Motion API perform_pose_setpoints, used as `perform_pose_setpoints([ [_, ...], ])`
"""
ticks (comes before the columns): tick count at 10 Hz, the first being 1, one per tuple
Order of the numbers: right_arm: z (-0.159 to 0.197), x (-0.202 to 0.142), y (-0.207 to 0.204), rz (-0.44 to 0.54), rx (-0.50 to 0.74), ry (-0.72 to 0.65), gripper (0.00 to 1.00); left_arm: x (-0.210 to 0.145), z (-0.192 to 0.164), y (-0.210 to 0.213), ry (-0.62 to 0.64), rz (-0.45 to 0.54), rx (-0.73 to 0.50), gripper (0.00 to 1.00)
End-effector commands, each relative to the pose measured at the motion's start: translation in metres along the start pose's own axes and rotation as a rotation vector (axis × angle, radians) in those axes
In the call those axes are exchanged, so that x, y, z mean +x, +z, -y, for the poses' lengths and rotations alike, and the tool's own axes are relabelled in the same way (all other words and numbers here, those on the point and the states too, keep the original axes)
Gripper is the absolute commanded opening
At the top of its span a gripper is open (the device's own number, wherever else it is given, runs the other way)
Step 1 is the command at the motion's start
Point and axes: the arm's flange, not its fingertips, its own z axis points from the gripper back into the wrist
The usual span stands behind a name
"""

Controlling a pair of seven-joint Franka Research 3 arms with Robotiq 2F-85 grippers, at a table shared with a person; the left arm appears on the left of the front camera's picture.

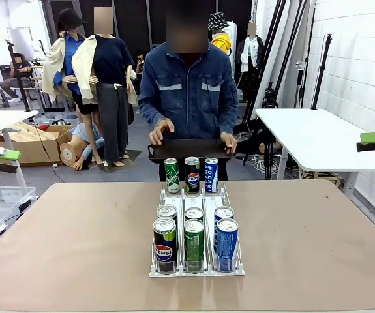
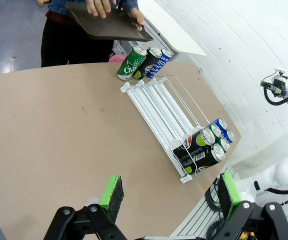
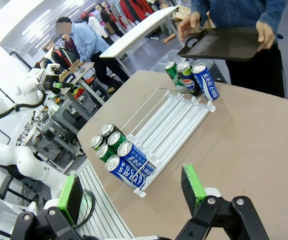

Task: Retrieve and hand over the desired beverage to the person.
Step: Pick up a can of the same type that the person held from the Automatic Can Dispenser.

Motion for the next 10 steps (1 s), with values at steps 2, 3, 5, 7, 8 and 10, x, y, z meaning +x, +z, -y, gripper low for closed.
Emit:
perform_pose_setpoints([
  [2,-0.0003,0.0002,-0.0004,0.002,0.006,0.002,1.00,-0.0006,-0.0005,0.0016,0.000,0.005,-0.007,1.00],
  [3,-0.0003,0.0002,-0.0004,0.002,0.006,0.002,1.00,-0.0006,-0.0005,0.0016,0.000,0.005,-0.007,1.00],
  [5,-0.0003,0.0002,-0.0004,0.002,0.006,0.002,1.00,-0.0006,-0.0005,0.0016,0.000,0.005,-0.007,1.00],
  [7,-0.0003,0.0002,-0.0004,0.002,0.006,0.002,1.00,-0.0006,-0.0005,0.0016,0.000,0.005,-0.007,1.00],
  [8,-0.0003,0.0002,-0.0004,0.002,0.006,0.002,1.00,-0.0006,-0.0005,0.0016,0.000,0.005,-0.007,1.00],
  [10,-0.0003,0.0002,-0.0004,0.002,0.006,0.002,1.00,-0.0006,-0.0005,0.0016,0.000,0.005,-0.007,1.00],
])
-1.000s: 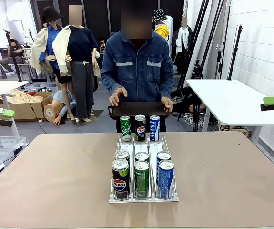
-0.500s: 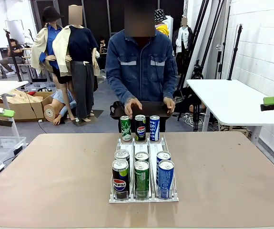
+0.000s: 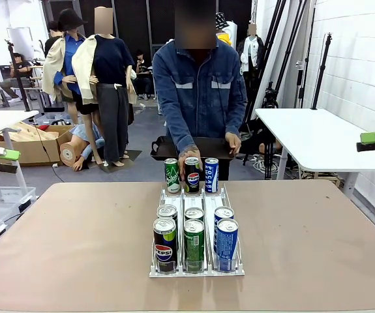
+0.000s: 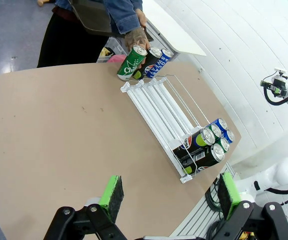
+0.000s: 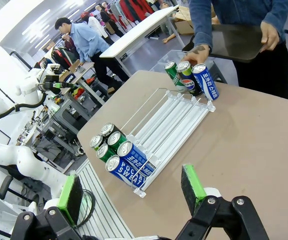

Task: Retrieve and hand over the desired beverage to the person.
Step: Pick up a can of the same type that the person held from the Automatic Can Dispenser.

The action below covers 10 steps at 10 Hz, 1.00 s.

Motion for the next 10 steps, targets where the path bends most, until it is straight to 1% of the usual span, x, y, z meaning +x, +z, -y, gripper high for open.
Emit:
perform_pose_setpoints([
  [1,-0.0003,0.0002,-0.0004,0.002,0.006,0.002,1.00,-0.0006,-0.0004,0.0016,0.000,0.005,-0.007,1.00],
  [10,-0.0003,0.0002,-0.0004,0.002,0.006,0.002,1.00,-0.0006,-0.0004,0.0016,0.000,0.005,-0.007,1.00],
])
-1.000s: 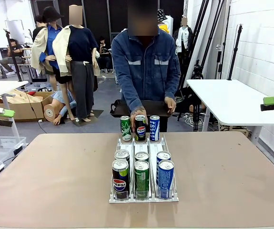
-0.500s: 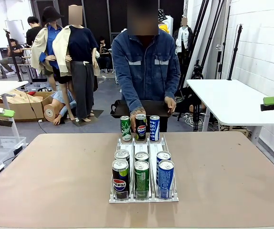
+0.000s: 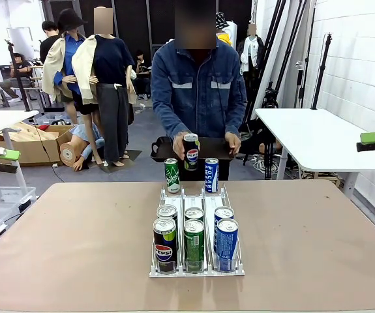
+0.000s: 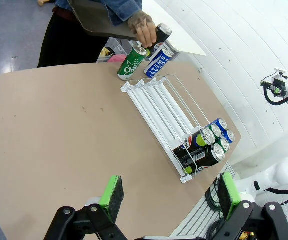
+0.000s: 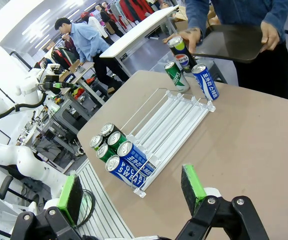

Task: Retrieve and hand over the desired beverage to the person.
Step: Pick up a can of the same type that the person held from the Automatic Can Dispenser.

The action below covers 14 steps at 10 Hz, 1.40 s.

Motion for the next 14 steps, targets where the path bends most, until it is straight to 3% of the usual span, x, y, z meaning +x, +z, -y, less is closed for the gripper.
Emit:
perform_pose_setpoints([
  [1,-0.0003,0.0002,-0.0004,0.002,0.006,0.002,1.00,-0.0005,-0.0004,0.0016,0.000,0.005,-0.007,1.00],
  [14,-0.0003,0.0002,-0.0004,0.002,0.006,0.002,1.00,-0.0005,-0.0004,0.0016,0.000,0.005,-0.007,1.00],
])
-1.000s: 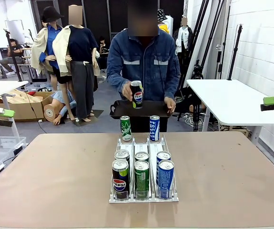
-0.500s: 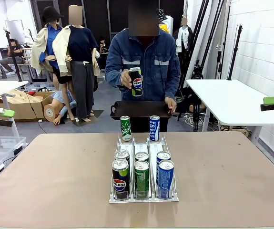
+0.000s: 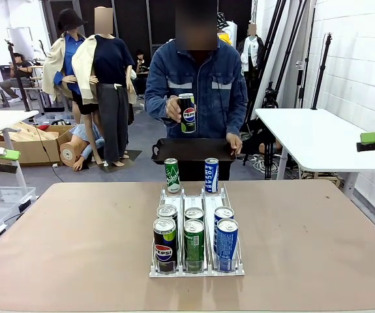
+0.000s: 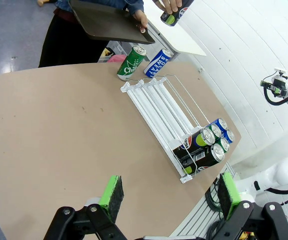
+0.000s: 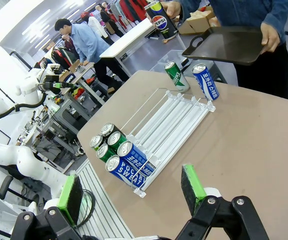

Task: Retrieve and hand over the desired beverage to the person.
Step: Pick up a can of the same type that the person held from the Automatic Can Dispenser.

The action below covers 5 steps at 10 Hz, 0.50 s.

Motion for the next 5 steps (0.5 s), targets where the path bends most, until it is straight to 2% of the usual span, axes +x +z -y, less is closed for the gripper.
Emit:
perform_pose_setpoints([
  [1,-0.0003,0.0002,-0.0004,0.002,0.006,0.002,1.00,-0.0005,-0.0004,0.0016,-0.001,0.005,-0.007,1.00],
  [5,-0.0003,0.0002,-0.0004,0.002,0.006,0.002,1.00,-0.0005,-0.0004,0.0016,-0.001,0.005,-0.007,1.00],
])
